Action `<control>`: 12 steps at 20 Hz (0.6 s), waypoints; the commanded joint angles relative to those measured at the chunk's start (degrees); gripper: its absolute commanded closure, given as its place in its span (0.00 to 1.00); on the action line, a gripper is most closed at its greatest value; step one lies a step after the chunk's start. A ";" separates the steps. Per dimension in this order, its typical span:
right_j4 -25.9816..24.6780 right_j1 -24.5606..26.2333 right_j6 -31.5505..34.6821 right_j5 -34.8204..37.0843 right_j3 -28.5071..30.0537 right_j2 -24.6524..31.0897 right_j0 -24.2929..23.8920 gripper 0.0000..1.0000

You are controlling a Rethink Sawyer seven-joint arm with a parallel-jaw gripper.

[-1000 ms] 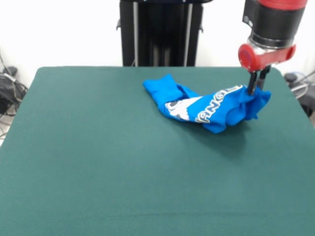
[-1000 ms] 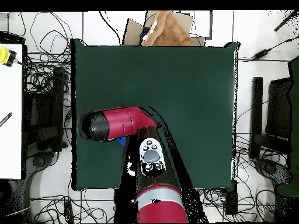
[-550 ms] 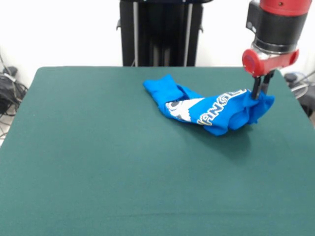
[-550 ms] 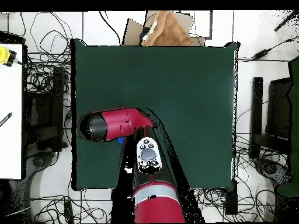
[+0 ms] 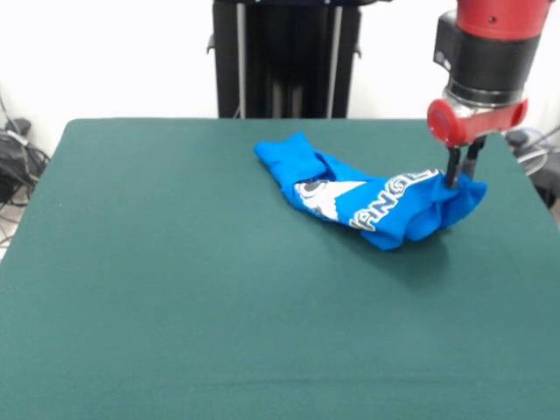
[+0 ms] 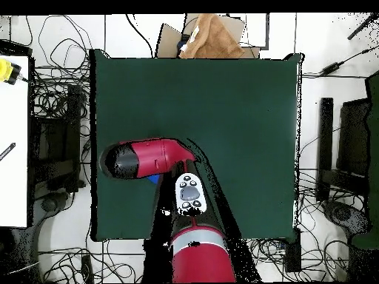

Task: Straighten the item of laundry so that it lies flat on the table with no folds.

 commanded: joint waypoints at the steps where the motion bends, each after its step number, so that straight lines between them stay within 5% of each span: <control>1: 3.10 2.69 16.67 -1.88 2.61 -4.33 1.59 0.00; 12: 4.32 2.67 15.44 -2.96 4.17 -5.05 1.36 0.00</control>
